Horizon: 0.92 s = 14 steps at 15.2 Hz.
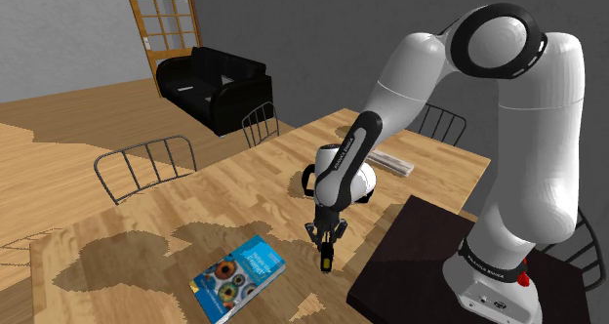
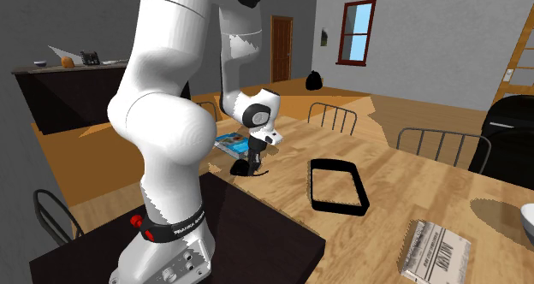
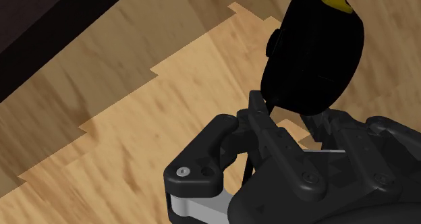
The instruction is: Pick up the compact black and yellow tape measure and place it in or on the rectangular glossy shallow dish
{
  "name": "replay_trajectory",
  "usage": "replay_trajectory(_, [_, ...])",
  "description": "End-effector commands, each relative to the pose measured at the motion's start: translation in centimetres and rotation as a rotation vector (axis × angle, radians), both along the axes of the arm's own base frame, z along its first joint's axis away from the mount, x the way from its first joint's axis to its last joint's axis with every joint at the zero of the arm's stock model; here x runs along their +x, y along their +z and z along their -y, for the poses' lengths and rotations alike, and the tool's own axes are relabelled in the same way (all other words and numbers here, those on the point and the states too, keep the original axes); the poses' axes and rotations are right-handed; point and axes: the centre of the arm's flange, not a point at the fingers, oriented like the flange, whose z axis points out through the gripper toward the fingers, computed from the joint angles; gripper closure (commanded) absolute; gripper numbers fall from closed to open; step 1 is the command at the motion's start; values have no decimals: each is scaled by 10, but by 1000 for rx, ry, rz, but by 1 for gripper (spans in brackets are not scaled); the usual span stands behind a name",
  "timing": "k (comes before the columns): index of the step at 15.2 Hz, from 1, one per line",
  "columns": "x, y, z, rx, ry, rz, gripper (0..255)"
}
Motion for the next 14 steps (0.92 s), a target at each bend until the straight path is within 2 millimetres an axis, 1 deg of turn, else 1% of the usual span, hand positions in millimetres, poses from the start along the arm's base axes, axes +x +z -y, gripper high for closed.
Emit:
replay_trajectory(1, [0,5,0,0,0,0,255])
replay_trajectory(14, [0,74,0,0,0,0,255])
